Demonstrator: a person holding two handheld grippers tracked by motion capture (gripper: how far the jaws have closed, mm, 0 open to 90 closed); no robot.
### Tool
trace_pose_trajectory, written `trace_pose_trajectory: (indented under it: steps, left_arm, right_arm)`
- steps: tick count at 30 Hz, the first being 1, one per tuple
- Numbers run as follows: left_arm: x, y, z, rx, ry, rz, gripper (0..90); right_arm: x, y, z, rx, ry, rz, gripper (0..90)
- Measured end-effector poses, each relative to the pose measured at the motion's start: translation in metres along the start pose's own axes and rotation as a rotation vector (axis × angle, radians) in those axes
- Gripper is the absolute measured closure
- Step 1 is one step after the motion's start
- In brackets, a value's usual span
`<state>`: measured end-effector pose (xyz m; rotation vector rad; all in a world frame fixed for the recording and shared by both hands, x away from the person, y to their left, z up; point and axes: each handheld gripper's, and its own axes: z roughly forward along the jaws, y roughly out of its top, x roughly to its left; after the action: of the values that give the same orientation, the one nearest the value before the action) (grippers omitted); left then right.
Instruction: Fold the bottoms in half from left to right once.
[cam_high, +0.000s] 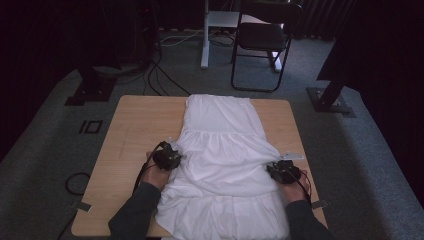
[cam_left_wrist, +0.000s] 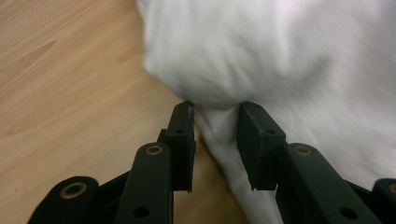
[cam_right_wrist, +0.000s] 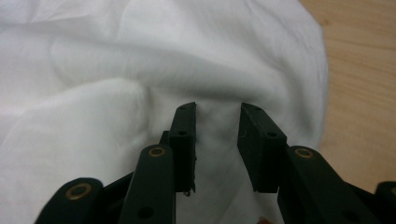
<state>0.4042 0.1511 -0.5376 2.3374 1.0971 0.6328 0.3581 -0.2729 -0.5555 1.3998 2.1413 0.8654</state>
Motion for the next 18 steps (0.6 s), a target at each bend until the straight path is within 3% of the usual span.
trace_pose_trajectory:
  steps: [2,4,5,7,11,13,16,18]
  left_arm:
    - [0.001,0.001,0.0,0.005,-0.002,0.008,66.0]
    - [0.004,-0.003,-0.008,-0.017,-0.04,-0.03,63.8]
    - [0.004,-0.003,-0.008,-0.017,-0.04,-0.03,62.4]
    - [0.005,-0.013,-0.028,-0.058,-0.071,-0.044,58.2]
    - [0.007,-0.034,-0.061,-0.081,-0.067,-0.048,54.4]
    - [0.006,-0.046,-0.074,-0.103,-0.096,-0.066,52.9]
    - [0.0,-0.065,-0.084,-0.126,-0.149,-0.096,50.2]
    - [0.0,-0.065,-0.084,-0.126,-0.149,-0.096,49.5]
  right_arm:
    - [-0.001,0.002,0.002,0.001,-0.005,-0.001,66.7]
    - [-0.002,0.007,0.004,0.015,-0.01,-0.005,65.4]
    - [-0.002,0.007,0.004,0.015,-0.01,-0.005,65.4]
    - [-0.004,0.005,-0.004,0.01,-0.011,0.009,62.1]
    - [-0.002,0.004,-0.029,-0.071,0.046,0.028,56.9]
    - [0.002,0.004,-0.04,-0.098,0.083,0.022,54.1]
    - [0.008,0.002,-0.046,-0.101,0.141,0.03,51.0]
    - [0.011,0.001,-0.045,-0.096,0.15,0.022,50.2]
